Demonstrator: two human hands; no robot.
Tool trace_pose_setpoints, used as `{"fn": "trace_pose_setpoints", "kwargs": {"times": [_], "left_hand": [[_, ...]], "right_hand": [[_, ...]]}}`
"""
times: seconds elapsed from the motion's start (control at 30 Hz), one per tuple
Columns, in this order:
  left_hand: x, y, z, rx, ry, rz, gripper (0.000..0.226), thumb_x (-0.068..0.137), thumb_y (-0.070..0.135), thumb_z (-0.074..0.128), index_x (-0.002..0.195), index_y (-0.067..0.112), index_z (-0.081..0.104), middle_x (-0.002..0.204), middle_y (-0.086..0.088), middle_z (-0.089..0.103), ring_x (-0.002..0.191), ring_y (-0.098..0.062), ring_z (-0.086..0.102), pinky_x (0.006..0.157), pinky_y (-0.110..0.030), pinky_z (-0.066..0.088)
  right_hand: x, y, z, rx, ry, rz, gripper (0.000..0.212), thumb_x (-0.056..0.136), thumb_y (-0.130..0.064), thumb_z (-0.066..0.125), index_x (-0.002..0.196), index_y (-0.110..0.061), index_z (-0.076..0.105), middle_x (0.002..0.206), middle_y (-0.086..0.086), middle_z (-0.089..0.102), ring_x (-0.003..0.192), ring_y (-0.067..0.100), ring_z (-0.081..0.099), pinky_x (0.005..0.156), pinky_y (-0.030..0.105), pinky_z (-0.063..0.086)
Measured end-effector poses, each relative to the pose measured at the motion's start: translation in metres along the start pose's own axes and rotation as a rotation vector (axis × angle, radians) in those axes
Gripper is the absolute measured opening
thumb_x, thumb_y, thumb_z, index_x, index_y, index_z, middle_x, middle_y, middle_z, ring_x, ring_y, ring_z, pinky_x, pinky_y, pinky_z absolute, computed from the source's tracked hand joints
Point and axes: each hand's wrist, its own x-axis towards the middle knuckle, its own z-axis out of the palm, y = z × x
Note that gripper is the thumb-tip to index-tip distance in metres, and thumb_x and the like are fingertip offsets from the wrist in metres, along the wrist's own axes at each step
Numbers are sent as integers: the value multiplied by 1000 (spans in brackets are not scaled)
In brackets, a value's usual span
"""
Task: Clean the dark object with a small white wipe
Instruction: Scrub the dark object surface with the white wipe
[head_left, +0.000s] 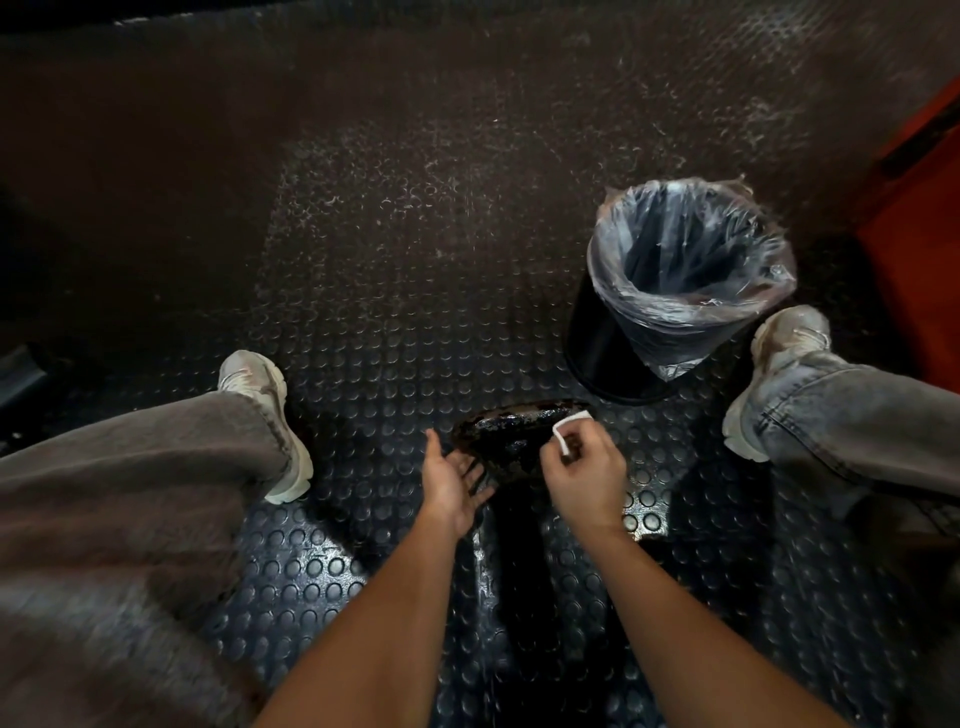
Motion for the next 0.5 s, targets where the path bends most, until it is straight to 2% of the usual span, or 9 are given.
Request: {"fn": "trace_pose_setpoints", "kwargs": {"times": [0.1, 0.2, 0.27, 0.37, 0.43, 0.5], "left_hand": [[-1, 1, 0, -9, 5, -6, 87, 96, 75, 17, 138, 11, 56, 140, -9, 58, 127, -25, 53, 104, -51, 43], [-1, 1, -1, -13, 11, -14, 88, 96, 75, 17, 146, 10, 49, 149, -11, 50, 136, -28, 47, 112, -55, 37], [-1, 2, -2, -11, 10, -12, 88, 96, 75, 16, 148, 10, 46, 151, -12, 47, 139, -29, 44, 113, -56, 36], [0, 1, -2, -6, 14, -10, 90, 95, 76, 17, 149, 9, 44, 153, -13, 46, 139, -29, 44, 112, -56, 37], [1, 0, -2, 2, 19, -6, 91, 94, 78, 18, 149, 10, 45, 151, -12, 48, 137, -28, 46, 108, -54, 41], [2, -1, -3, 1, 15, -6, 90, 94, 78, 18, 144, 11, 51, 145, -9, 54, 128, -25, 53, 101, -50, 44]], "right_hand": [[4, 17, 5, -51, -40, 177, 7, 83, -18, 69, 88, -19, 64, 81, -1, 68, 73, 22, 61, 63, 29, 43], [14, 23, 5, 99, -1, 452, 7, 88, -17, 66, 85, -20, 60, 76, 2, 68, 75, 29, 67, 56, 25, 40], [17, 18, 1, 184, 45, 491, 12, 88, -15, 66, 83, -21, 57, 74, 0, 66, 74, 28, 67, 55, 24, 41], [15, 8, -5, 239, 147, 419, 10, 87, -14, 64, 86, -21, 57, 77, 0, 66, 72, 23, 65, 56, 24, 43], [11, 3, -5, 191, 184, 240, 8, 85, -16, 63, 86, -21, 57, 82, -1, 64, 72, 22, 61, 60, 27, 44], [5, 1, -1, 98, 142, -20, 5, 81, -15, 62, 83, -16, 58, 83, -5, 57, 77, 17, 53, 65, 26, 41]]}}
